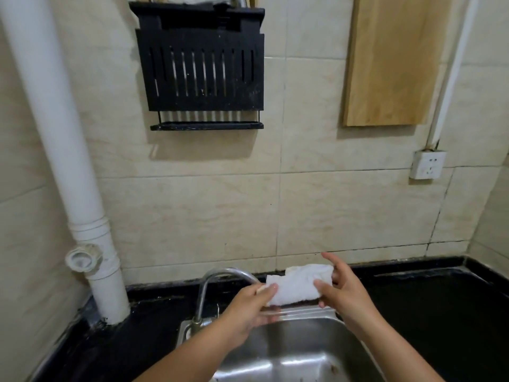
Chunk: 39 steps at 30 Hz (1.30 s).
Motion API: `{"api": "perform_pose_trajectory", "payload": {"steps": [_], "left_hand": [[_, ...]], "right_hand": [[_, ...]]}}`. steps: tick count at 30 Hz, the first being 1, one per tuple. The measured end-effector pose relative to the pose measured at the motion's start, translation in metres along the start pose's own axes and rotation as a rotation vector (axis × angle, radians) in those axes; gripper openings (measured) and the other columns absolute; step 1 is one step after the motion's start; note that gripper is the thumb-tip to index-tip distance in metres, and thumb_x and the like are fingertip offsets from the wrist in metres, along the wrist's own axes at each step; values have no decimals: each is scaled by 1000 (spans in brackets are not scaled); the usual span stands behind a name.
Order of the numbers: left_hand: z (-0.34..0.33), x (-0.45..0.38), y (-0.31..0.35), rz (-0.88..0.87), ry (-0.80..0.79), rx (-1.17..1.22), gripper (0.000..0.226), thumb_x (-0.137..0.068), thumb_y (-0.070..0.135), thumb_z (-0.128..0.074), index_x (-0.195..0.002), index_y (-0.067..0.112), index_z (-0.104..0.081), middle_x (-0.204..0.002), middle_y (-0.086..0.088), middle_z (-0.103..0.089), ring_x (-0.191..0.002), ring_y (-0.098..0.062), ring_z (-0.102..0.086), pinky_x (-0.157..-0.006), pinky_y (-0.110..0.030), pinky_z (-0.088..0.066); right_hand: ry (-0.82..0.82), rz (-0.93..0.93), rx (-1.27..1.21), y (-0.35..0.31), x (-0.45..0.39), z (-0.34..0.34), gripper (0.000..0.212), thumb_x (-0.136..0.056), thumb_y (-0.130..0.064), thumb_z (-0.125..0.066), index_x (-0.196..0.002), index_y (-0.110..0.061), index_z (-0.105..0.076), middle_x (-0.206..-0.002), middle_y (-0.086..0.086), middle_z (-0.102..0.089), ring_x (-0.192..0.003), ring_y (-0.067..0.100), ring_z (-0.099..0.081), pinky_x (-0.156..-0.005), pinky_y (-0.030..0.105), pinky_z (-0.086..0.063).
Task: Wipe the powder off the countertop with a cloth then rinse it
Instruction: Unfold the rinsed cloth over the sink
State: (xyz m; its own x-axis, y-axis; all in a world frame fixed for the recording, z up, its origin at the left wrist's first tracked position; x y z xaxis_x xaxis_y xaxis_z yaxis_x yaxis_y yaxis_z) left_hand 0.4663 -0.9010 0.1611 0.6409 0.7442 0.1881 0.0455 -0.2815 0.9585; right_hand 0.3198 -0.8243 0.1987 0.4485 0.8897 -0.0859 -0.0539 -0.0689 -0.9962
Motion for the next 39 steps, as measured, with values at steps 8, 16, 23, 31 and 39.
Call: {"api": "perform_pose_trajectory", "payload": {"steps": [8, 16, 23, 31, 39], "left_hand": [[13, 8, 7, -8, 74, 4, 18, -97, 18, -41, -84, 10, -50, -67, -3, -58, -50, -9, -55, -50, -21, -45], [10, 18, 11, -109, -16, -183, 15, -92, 4, -48, -83, 10, -60, -54, 10, -60, -47, 1, -52, -51, -13, -40], [9, 20, 11, -197, 12, -409, 27, -71, 21, -67, -95, 25, -55, -80, 5, -58, -73, -4, -57, -71, -16, -45], [15, 33, -4, -453, 240, -682, 30, -82, 0, -61, -69, 26, -53, -76, 5, -56, -73, -4, -54, -69, -13, -44], [13, 31, -27, -192, 133, -338, 27, -88, -12, -44, -85, 14, -52, -79, -4, -59, -63, -6, -61, -52, -21, -52]], "right_hand": [[-201, 4, 141, -10, -4, -21, 52, -85, 12, -51, -117, -29, -46, -87, 7, -64, -65, 10, -59, -52, 19, -44], [-188, 78, 115, -9, -7, -35, 35, -83, 15, -53, -96, -17, -60, -89, 2, -68, -66, 1, -64, -56, 15, -48], [-212, 156, 373, 4, -4, -44, 26, -78, 1, -68, -69, -23, -61, -56, -11, -61, -57, 3, -51, -56, 18, -43], [-169, 401, 540, 26, 33, -44, 35, -76, -12, -73, -69, -40, -52, -68, -10, -54, -78, -8, -53, -61, 7, -38], [-333, 610, 546, 57, 54, -54, 39, -79, -20, -51, -115, -36, -53, -85, -14, -52, -81, -9, -50, -70, 0, -39]]}}
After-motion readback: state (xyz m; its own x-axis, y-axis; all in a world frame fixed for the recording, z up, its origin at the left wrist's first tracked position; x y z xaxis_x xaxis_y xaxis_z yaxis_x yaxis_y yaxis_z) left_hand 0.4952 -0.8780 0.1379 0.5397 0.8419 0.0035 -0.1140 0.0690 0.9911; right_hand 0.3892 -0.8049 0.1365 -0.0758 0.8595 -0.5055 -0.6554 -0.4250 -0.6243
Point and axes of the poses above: each hand's wrist, its own x-axis away from the middle knuckle, its own z-axis out of the back of the hand, y = z × x, the point moved 6 cm from there along -x, towards the middle knuckle
